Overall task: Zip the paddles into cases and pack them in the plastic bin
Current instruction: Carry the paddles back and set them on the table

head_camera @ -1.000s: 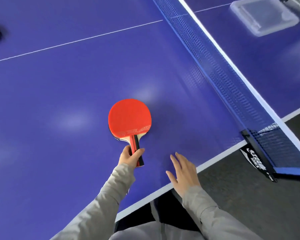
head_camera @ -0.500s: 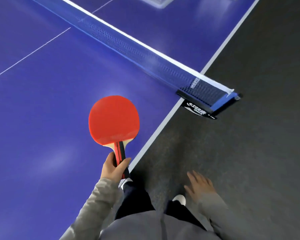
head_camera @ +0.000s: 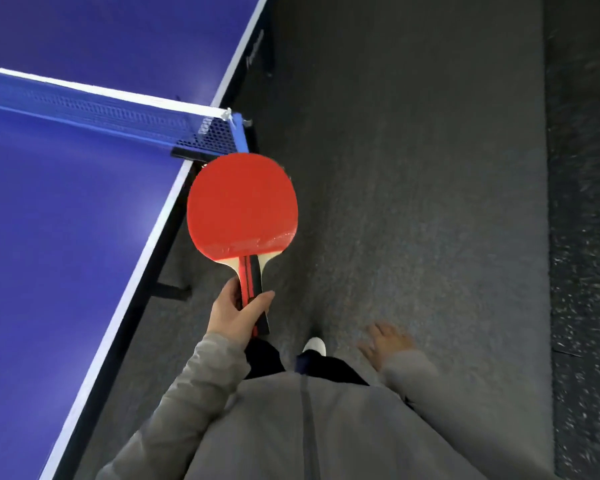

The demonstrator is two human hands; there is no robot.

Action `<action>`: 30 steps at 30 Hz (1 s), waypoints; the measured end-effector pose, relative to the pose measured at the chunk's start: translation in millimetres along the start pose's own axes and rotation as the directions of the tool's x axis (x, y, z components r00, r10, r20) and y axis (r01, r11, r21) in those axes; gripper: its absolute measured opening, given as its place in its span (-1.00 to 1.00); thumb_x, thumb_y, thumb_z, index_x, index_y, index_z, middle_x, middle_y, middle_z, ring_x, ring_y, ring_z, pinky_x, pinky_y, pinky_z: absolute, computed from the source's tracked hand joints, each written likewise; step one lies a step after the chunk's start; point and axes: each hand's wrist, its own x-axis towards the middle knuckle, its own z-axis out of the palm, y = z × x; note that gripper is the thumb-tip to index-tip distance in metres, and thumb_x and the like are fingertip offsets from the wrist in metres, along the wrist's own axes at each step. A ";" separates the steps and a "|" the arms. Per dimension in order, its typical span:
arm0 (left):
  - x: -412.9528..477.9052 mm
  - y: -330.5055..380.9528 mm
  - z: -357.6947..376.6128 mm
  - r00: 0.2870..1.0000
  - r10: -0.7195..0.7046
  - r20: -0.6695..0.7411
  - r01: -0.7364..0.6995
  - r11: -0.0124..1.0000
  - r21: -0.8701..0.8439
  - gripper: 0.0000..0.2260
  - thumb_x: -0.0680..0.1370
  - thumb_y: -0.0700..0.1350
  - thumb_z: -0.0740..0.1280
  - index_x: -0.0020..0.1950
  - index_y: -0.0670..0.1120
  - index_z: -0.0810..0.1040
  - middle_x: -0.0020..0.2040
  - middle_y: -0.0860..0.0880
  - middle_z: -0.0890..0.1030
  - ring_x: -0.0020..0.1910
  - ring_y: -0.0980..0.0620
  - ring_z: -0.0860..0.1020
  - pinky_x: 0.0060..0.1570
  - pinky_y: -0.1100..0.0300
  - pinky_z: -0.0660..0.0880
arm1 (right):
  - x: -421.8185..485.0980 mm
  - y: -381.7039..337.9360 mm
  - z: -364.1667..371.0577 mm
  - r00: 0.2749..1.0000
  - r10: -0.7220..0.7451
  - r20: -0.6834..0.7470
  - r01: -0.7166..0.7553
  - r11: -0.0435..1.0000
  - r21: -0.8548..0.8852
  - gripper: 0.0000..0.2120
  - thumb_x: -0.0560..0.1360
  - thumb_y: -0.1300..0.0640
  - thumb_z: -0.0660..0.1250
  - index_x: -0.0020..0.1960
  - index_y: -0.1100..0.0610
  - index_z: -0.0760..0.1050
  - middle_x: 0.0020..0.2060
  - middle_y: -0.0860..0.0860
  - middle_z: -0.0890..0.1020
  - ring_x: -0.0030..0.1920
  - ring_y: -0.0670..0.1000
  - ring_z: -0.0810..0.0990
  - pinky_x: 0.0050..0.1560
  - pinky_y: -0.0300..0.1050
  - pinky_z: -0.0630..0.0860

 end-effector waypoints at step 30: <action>249.3 195.2 149.9 0.999 0.053 0.003 -0.053 0.996 -0.070 -0.77 0.43 -0.17 0.45 -0.28 -0.06 0.41 -0.40 0.03 0.43 -0.46 0.20 0.44 -0.43 0.37 0.42 | 180.8 78.6 -324.8 0.995 -0.025 -0.095 0.022 0.999 -0.033 -0.43 0.61 -0.13 0.03 0.54 0.03 -0.02 0.55 0.03 0.03 0.53 0.07 0.07 0.49 0.07 0.07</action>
